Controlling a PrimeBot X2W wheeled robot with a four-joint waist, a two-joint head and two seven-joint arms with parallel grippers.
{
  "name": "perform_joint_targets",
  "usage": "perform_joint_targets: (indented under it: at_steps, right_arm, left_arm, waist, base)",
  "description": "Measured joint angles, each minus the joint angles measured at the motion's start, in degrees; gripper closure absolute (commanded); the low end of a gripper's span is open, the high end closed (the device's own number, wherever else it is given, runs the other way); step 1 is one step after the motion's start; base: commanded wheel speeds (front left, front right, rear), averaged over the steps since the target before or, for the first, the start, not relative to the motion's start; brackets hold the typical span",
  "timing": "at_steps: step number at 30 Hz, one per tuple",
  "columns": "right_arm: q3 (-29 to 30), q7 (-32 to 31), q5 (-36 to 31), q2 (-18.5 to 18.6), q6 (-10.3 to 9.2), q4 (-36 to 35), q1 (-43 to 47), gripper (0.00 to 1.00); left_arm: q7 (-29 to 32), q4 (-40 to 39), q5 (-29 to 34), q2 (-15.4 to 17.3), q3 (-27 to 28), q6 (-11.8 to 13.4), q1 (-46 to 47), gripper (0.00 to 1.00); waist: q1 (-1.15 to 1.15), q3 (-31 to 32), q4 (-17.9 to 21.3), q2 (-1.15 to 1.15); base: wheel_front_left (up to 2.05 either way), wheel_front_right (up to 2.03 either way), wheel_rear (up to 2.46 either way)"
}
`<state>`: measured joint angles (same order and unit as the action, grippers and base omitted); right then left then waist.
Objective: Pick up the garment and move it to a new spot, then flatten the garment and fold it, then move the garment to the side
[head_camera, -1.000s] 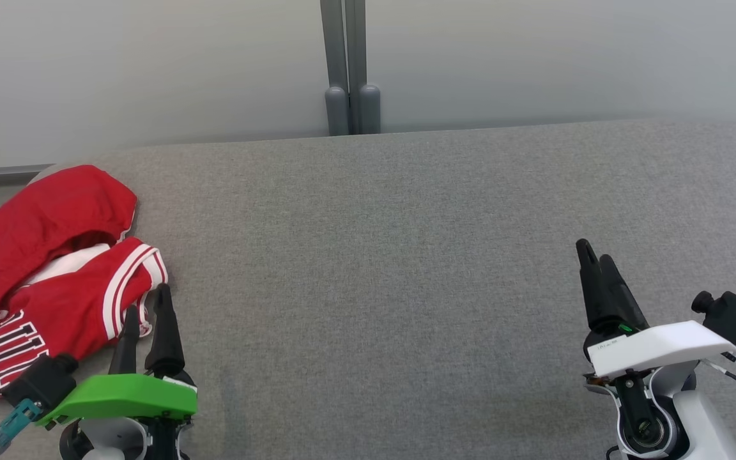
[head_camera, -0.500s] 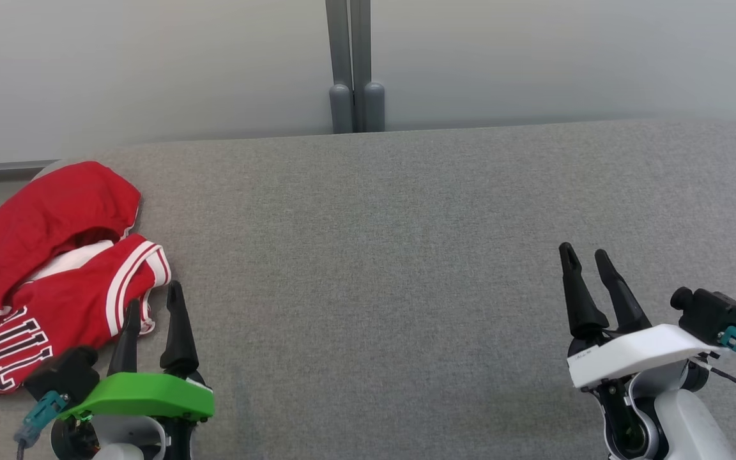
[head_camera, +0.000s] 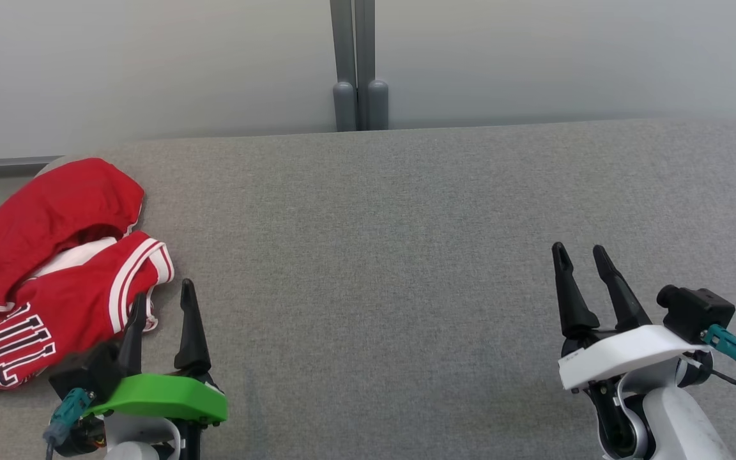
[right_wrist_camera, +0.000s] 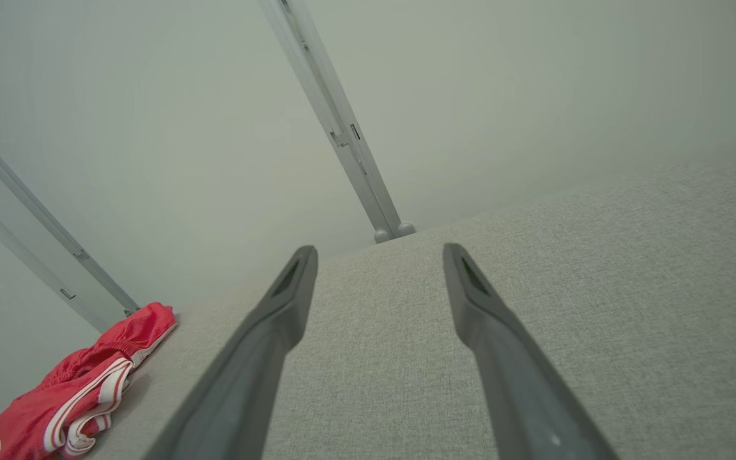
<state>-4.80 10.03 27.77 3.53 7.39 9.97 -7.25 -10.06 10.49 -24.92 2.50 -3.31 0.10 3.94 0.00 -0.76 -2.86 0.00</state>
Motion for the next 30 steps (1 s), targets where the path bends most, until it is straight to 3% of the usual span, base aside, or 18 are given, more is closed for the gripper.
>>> perform_joint_targets:
  at_steps: [30]
  right_arm:
    - [-0.6,3.5,-14.5,-0.5,0.01,0.6,-0.9,0.00]
  left_arm:
    - [-3.6,-1.0,12.5,0.1,-1.6,1.4,0.1,0.00]
  waist:
    - [0.00,0.0,-0.8,0.00]
  base:
    - [0.00,0.00,0.00]
